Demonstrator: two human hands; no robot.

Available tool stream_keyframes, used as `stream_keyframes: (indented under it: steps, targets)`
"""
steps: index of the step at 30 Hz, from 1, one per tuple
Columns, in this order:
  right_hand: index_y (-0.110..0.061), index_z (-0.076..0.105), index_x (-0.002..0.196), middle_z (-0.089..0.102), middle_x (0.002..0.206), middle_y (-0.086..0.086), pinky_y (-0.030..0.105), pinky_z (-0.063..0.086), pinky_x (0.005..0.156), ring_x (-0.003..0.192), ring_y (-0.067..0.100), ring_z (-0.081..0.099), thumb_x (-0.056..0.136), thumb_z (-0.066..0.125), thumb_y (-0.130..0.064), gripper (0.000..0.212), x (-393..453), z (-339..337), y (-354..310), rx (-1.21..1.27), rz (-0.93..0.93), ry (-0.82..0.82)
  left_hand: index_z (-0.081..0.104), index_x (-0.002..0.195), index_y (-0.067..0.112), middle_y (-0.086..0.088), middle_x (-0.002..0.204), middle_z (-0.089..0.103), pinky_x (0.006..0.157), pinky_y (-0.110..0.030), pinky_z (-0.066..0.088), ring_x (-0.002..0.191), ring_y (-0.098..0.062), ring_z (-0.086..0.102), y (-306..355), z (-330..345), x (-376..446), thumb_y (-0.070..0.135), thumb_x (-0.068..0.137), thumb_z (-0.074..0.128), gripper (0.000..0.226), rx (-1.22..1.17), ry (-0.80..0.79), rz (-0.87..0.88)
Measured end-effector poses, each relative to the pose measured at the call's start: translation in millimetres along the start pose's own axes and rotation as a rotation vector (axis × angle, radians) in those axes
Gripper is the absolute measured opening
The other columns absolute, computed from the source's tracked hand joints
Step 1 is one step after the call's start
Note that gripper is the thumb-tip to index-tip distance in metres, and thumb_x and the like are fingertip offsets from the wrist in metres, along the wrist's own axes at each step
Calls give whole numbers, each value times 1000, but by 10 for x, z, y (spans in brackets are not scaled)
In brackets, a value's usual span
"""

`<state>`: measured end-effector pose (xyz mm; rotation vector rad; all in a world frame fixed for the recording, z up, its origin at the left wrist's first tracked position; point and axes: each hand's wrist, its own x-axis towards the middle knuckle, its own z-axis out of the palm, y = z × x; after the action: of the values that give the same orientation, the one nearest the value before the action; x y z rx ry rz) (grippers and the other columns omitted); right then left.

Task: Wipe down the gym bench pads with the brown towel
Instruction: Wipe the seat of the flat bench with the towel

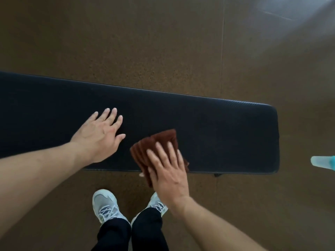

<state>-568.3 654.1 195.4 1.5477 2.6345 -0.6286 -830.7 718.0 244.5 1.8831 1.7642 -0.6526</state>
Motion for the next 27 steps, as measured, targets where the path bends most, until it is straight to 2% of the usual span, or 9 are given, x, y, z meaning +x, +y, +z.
stream_keyframes:
  steps: [2, 4, 7, 9, 12, 15, 17, 22, 27]
  targets:
    - [-35, 33, 160, 29, 170, -2, 53, 20, 128, 160, 29, 16, 103, 54, -39, 61, -161, 104, -76, -69, -79, -50, 3, 160, 17, -9, 168, -6, 126, -44, 6, 156, -24, -4, 41, -61, 9, 53, 104, 13, 68, 18, -56, -21]
    - [-35, 25, 163, 27, 170, 0, 53, 19, 128, 160, 30, 14, 100, 61, -33, 72, -154, 109, -54, -122, -86, -91, 3, 160, 16, -10, 168, -6, 126, -47, 7, 156, -25, -5, 95, -110, 22, 51, 105, 13, 67, -19, -102, -50]
    - [-38, 15, 165, 20, 173, -2, 54, 13, 129, 161, 28, 5, 103, 56, -30, 75, -71, -3, 121, -105, -147, -116, 6, 160, 12, -13, 168, -3, 126, -48, 10, 156, -28, -1, 200, -136, 53, 50, 105, 13, 67, 9, -106, -95]
    - [-38, 20, 164, 22, 172, -5, 54, 12, 130, 161, 26, 8, 104, 50, -35, 68, -47, -113, 309, -83, -179, -80, 7, 160, 10, -16, 168, -1, 126, -47, 10, 156, -30, 2, 232, -149, 70, 49, 105, 13, 68, 43, -104, -89]
    - [-34, 33, 161, 28, 170, -6, 55, 15, 128, 160, 26, 15, 102, 49, -40, 62, 34, -191, 641, -34, 88, 60, 10, 160, 9, -17, 168, 3, 126, -45, 9, 155, -31, 6, 222, -140, 75, 49, 105, 13, 68, 86, -89, -76]
    - [-34, 23, 164, 17, 173, -6, 51, 5, 130, 161, 26, 4, 104, 46, -46, 66, 261, -371, 992, 53, 530, 127, 12, 160, 11, -15, 168, 6, 126, -43, 9, 155, -29, 7, 175, -64, 45, 49, 105, 13, 67, 80, -14, -54]
    - [-36, 13, 165, 7, 175, -6, 49, 0, 130, 161, 23, -6, 104, 46, -52, 71, 436, -525, 1155, 132, 651, 116, 10, 160, 13, -13, 168, 6, 127, -43, 9, 156, -27, 5, 112, 17, 22, 48, 105, 14, 65, 60, 38, -33]
    - [-39, 9, 165, -1, 175, -8, 48, 6, 131, 161, 21, -12, 102, 39, -64, 74, 766, -542, 887, 157, 698, 130, 5, 160, 23, -2, 168, -4, 126, -47, -2, 155, -18, -8, -87, 192, -19, 50, 104, 18, 63, -118, 119, 41]
    - [-38, 11, 165, -2, 175, -8, 45, 3, 131, 161, 20, -11, 104, 38, -60, 70, 1237, -357, 26, 103, 498, 96, -7, 158, 31, 9, 166, -17, 125, -47, -10, 151, -6, -23, -519, 289, -79, 51, 104, 24, 65, -203, 139, 218]
